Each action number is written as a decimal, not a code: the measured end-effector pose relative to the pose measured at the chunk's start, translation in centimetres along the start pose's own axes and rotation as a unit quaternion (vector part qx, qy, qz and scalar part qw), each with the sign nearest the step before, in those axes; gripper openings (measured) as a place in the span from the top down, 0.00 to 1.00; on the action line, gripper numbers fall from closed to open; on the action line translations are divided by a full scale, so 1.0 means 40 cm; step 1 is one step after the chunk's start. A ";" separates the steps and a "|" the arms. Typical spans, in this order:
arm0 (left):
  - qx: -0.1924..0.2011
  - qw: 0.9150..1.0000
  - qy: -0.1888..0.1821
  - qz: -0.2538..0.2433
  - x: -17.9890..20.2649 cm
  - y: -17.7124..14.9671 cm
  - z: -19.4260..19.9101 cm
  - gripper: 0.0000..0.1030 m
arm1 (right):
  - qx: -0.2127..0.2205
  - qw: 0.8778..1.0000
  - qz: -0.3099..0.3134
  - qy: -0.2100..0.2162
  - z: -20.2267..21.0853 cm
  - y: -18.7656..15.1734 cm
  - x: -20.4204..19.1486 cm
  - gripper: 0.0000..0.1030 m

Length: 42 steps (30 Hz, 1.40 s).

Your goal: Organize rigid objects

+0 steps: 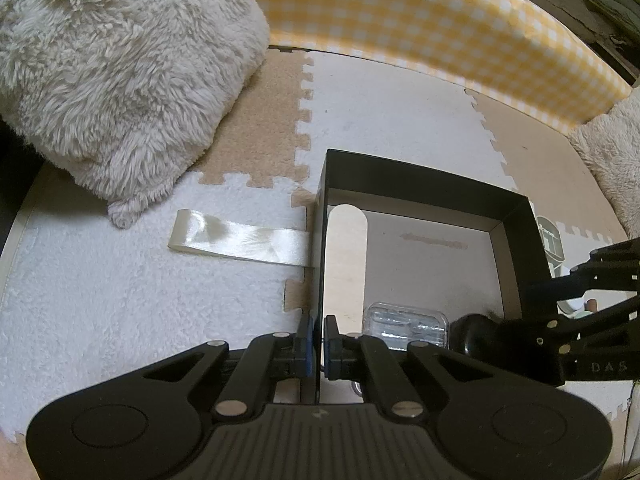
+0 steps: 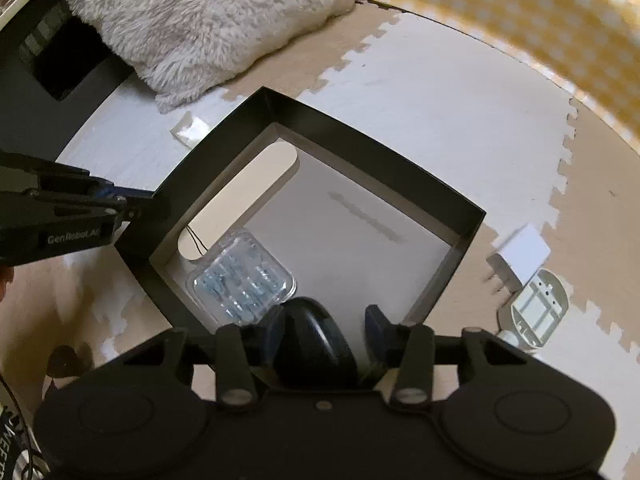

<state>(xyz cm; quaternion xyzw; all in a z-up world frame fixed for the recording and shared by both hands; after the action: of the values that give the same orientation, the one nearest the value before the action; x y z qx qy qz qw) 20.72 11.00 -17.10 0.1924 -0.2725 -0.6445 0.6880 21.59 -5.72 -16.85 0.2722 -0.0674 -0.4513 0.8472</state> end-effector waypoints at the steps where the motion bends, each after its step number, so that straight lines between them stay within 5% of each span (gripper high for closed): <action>1: 0.000 1.000 0.000 0.000 -0.001 0.000 0.000 0.96 | -0.002 1.000 0.000 0.001 0.000 -0.001 0.000 0.58; 9: 0.000 1.000 0.000 0.000 0.000 0.000 0.000 0.96 | 0.007 1.000 -0.007 -0.005 -0.015 0.008 -0.014 0.58; 17: -0.001 1.000 -0.001 0.000 -0.001 0.000 0.000 0.96 | 0.036 0.995 -0.088 -0.041 -0.074 0.013 0.010 0.59; 27: -0.001 1.000 -0.001 0.001 0.000 0.000 0.000 0.96 | 0.002 0.995 -0.096 -0.001 -0.071 -0.023 -0.028 0.61; 32: -0.001 1.000 -0.001 0.001 -0.002 0.000 -0.001 0.96 | 0.019 0.995 -0.102 -0.001 -0.037 -0.022 -0.028 0.61; 38: -0.001 1.000 -0.001 0.001 -0.002 0.000 0.000 0.96 | 0.069 0.993 -0.098 0.000 0.055 0.006 -0.030 0.48; 42: -0.001 1.000 -0.001 -0.001 -0.001 0.001 0.000 0.96 | 0.107 0.990 -0.095 0.001 0.125 0.027 -0.029 0.27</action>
<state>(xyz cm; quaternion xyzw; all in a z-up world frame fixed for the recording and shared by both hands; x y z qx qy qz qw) 20.75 11.06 -17.10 0.1913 -0.2726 -0.6458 0.6870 19.88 -6.32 -11.91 0.3671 -0.0886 -0.5194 0.7666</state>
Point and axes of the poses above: each gripper's, at about its wrist camera, not at the fingertips, and z roughly against the way its jaws point, x to its right, y to its top, the point moved 9 cm from there along -z, roughly the way its jaws point, and after that the axes turned 12 degrees about x, right-handed, at the moved point
